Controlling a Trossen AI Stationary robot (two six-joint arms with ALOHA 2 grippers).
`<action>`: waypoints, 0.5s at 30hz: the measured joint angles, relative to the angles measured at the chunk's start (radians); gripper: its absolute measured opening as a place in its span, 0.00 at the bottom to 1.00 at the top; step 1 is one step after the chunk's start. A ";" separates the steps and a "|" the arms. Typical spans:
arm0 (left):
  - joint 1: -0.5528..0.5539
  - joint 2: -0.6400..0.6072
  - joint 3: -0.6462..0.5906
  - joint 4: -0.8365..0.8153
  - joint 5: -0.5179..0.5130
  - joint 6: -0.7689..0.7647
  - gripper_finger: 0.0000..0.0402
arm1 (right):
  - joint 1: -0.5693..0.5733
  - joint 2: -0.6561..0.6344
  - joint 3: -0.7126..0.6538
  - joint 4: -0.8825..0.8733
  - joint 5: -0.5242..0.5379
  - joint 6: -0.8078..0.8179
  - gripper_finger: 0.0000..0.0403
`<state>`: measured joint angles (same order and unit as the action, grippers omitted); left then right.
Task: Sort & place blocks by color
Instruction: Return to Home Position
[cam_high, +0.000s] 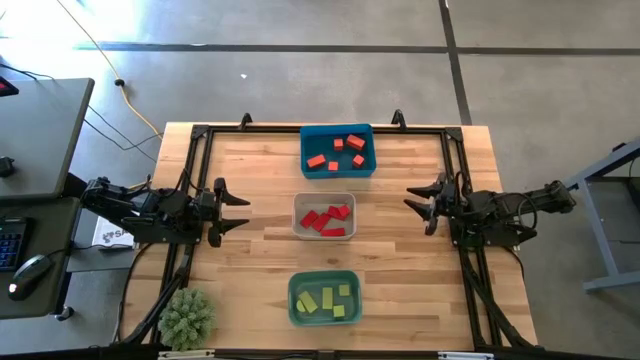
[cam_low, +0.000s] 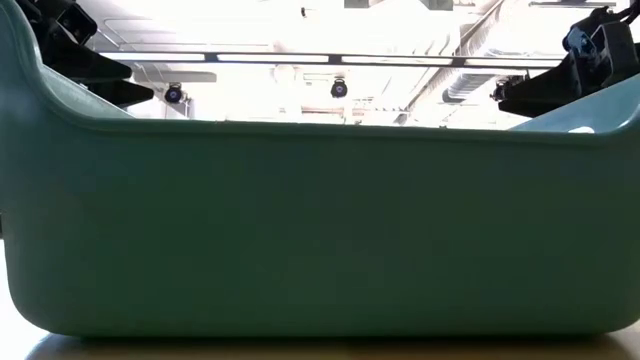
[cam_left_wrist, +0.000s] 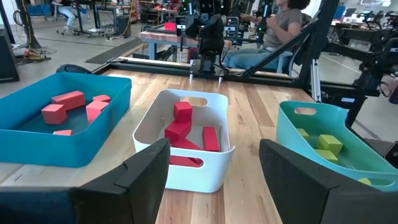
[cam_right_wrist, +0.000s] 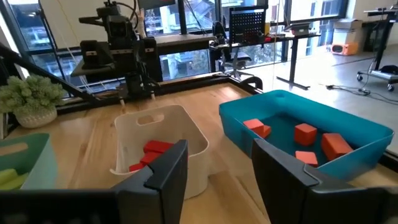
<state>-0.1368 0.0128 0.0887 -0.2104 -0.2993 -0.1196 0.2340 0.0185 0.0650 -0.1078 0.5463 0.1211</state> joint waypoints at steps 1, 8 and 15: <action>0.000 0.000 0.000 0.000 0.000 0.000 0.59 | 0.000 0.000 0.000 0.000 0.000 -0.004 0.41; 0.000 0.000 0.000 0.000 0.000 0.000 0.59 | 0.000 0.000 0.000 0.000 0.000 0.015 0.41; 0.000 0.000 0.000 0.000 0.000 0.000 0.59 | 0.000 0.000 0.000 -0.001 0.000 0.010 0.41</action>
<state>-0.1368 0.0128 0.0887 -0.2108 -0.2989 -0.1196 0.2340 0.0185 0.0650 -0.1085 0.5461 0.1307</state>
